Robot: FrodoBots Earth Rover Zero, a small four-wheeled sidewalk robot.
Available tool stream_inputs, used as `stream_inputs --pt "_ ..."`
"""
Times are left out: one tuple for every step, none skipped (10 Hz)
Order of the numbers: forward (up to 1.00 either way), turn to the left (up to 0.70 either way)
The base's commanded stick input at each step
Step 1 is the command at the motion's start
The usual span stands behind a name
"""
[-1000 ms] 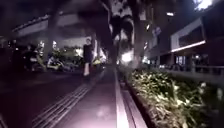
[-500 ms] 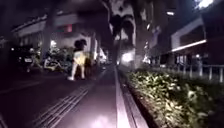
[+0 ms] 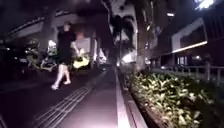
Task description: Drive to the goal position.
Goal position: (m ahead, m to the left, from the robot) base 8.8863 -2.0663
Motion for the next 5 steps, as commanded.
stream_inputs --pt "0.45 0.0" --pt "0.45 0.0" --pt "0.45 0.0" --pt "0.45 0.0" --pt "0.45 0.0"
